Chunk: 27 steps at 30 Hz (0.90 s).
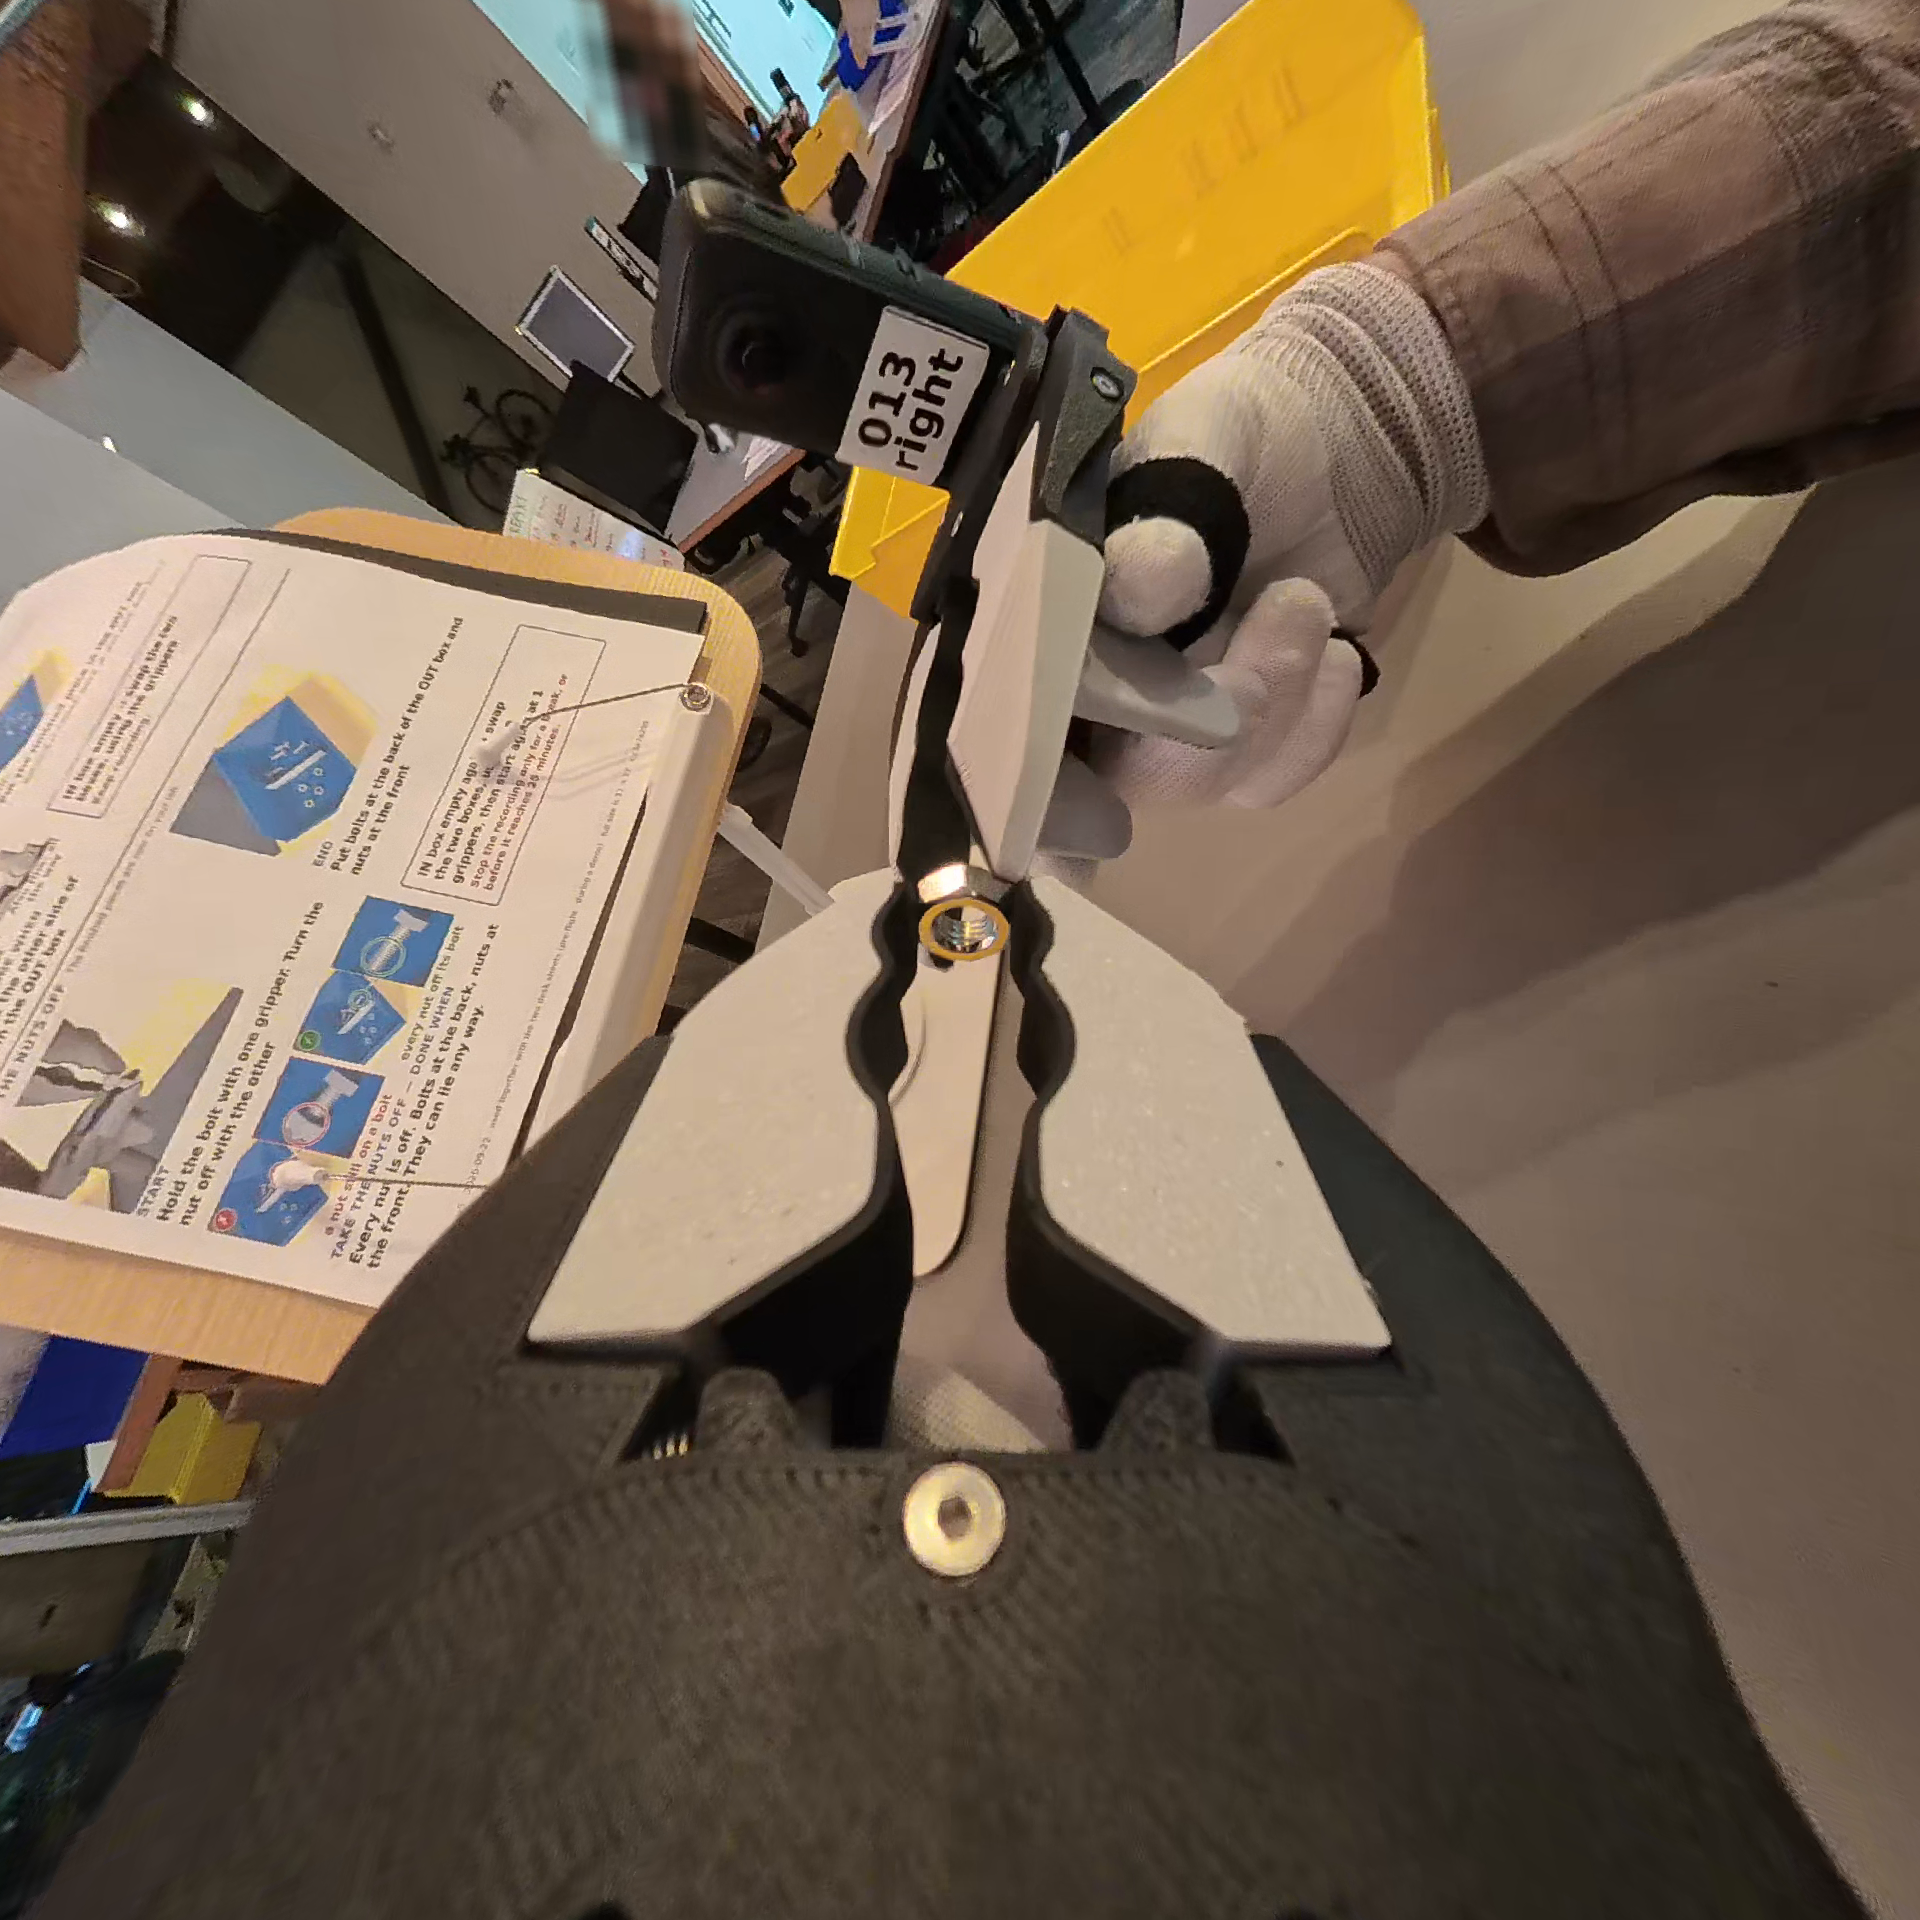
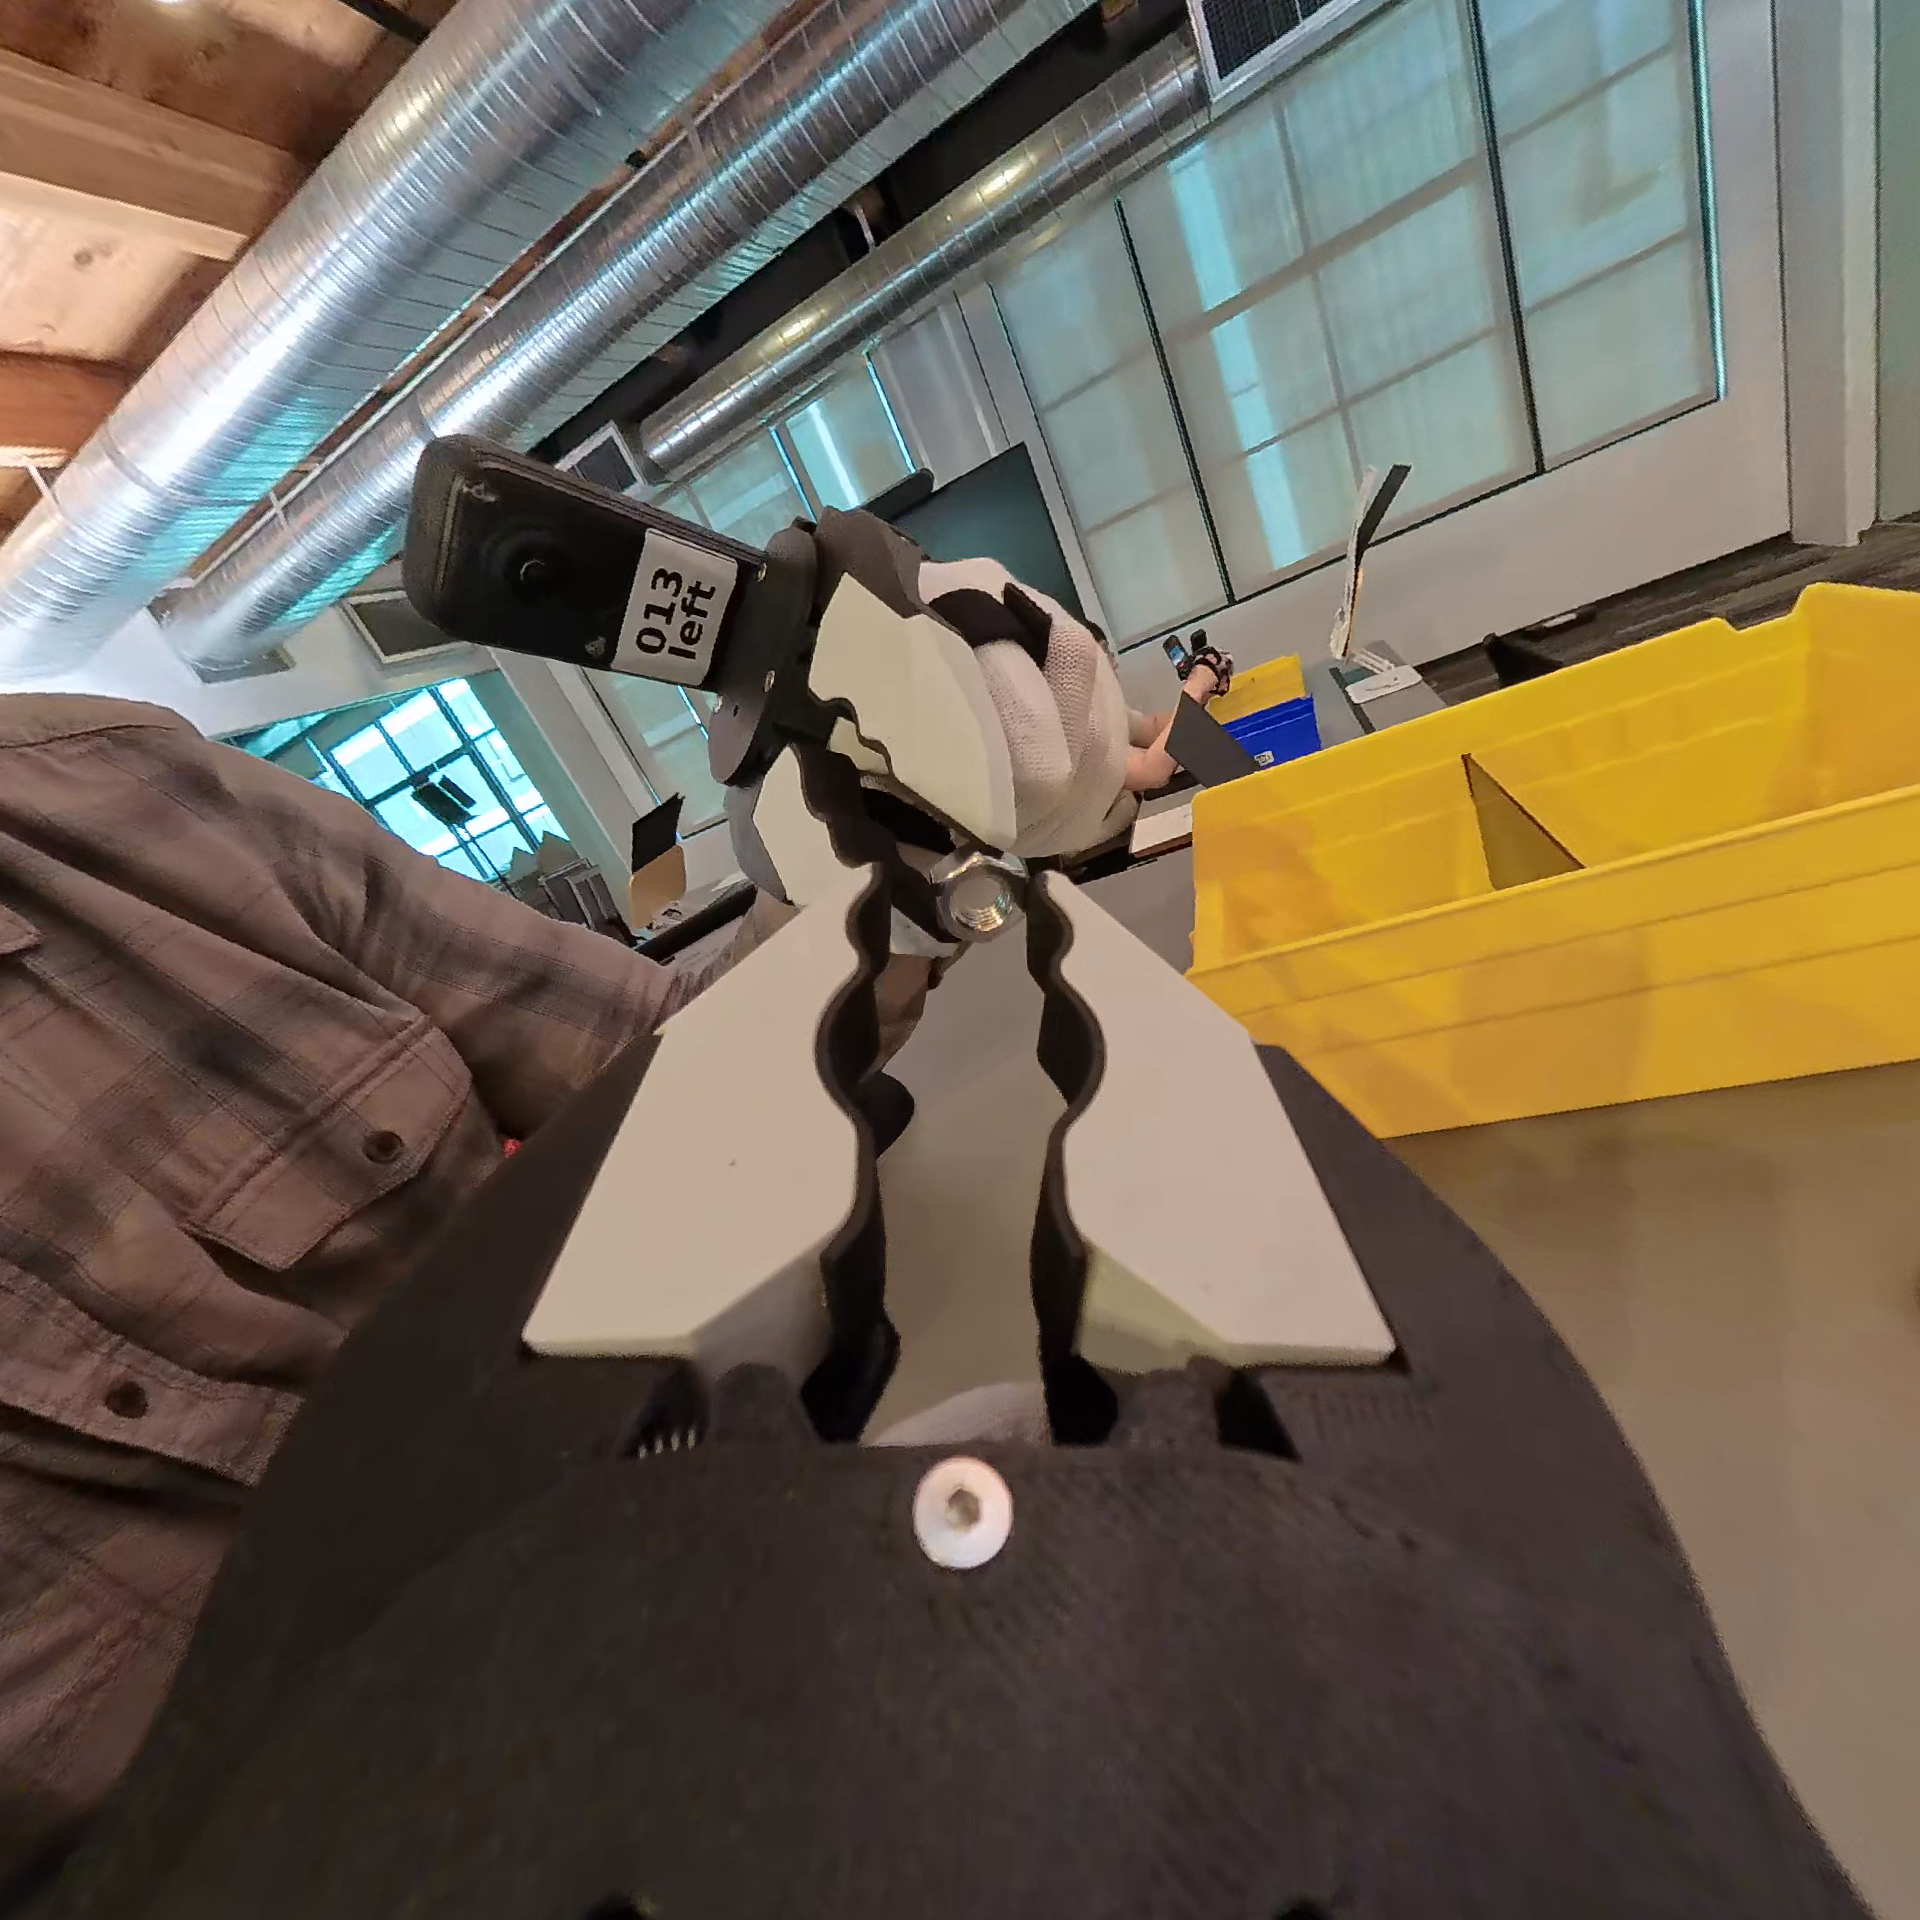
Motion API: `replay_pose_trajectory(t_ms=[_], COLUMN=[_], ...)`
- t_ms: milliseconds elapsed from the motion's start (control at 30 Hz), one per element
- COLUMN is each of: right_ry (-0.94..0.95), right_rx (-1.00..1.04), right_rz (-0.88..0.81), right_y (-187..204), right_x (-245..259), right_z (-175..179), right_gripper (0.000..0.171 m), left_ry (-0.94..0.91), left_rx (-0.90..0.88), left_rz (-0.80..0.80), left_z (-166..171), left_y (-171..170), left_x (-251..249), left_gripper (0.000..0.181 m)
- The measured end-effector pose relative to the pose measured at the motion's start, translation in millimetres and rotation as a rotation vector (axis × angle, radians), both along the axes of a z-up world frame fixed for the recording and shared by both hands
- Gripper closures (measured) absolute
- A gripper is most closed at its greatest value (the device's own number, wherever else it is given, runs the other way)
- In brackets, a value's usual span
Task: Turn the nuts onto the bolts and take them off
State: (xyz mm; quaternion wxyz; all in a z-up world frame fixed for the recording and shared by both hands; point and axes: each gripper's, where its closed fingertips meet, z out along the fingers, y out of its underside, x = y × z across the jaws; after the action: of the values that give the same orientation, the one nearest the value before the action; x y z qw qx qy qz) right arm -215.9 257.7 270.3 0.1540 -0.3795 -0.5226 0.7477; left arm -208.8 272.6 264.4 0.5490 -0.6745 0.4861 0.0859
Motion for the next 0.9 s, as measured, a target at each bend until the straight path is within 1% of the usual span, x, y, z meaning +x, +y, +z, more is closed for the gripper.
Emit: replay_pose_trajectory(t_ms=[33, 67, 133, 333, 433, 500, 600, 667, 733, 800, 900], right_ry=[0.008, 0.016, 0.022, 0.043, 0.045, 0.026, -0.119, -0.273, -0.446, -0.578, -0.701], right_rx=[0.008, 0.004, -0.019, 0.002, 0.057, 0.109, 0.34, 0.549, 0.754, 0.907, 1.021], right_rz=[-0.004, -0.01, 0.006, -0.012, -0.039, -0.079, -0.235, -0.317, -0.346, -0.313, -0.223], right_y=[0, 1, 1, 1, 4, 15, 48, 70, 86, 92, 86], right_x=[1, 1, 2, 2, 5, 11, 18, 29, 45, 58, 65], right_z=[0, 2, 4, 8, 9, 7, -19, -47, -79, -107, -138], right_gripper=[0.147, 0.155, 0.155, 0.155, 0.156, 0.155, 0.155, 0.155, 0.155, 0.155, 0.155], left_ry=[-0.001, -0.013, -0.011, -0.021, -0.106, -0.161, -0.192, -0.177, -0.177, -0.157, -0.139], left_rx=[0.003, 0.017, 0.02, 0.038, 0.023, 0.002, -0.022, -0.057, -0.11, -0.151, -0.207], left_rz=[-0.004, -0.017, -0.015, -0.002, 0.01, 0.026, 0.061, 0.085, 0.094, 0.109, 0.123], left_z=[1, 4, 6, 10, 14, 16, 14, 3, -10, -23, -40], left_y=[-1, -2, -2, -2, -1, 0, 5, 9, 14, 20, 25], left_x=[1, 4, 4, 4, 4, 0, -6, -9, -7, -4, -2], left_gripper=[0.164, 0.164, 0.164, 0.164, 0.156, 0.149, 0.138, 0.139, 0.14, 0.141, 0.142])
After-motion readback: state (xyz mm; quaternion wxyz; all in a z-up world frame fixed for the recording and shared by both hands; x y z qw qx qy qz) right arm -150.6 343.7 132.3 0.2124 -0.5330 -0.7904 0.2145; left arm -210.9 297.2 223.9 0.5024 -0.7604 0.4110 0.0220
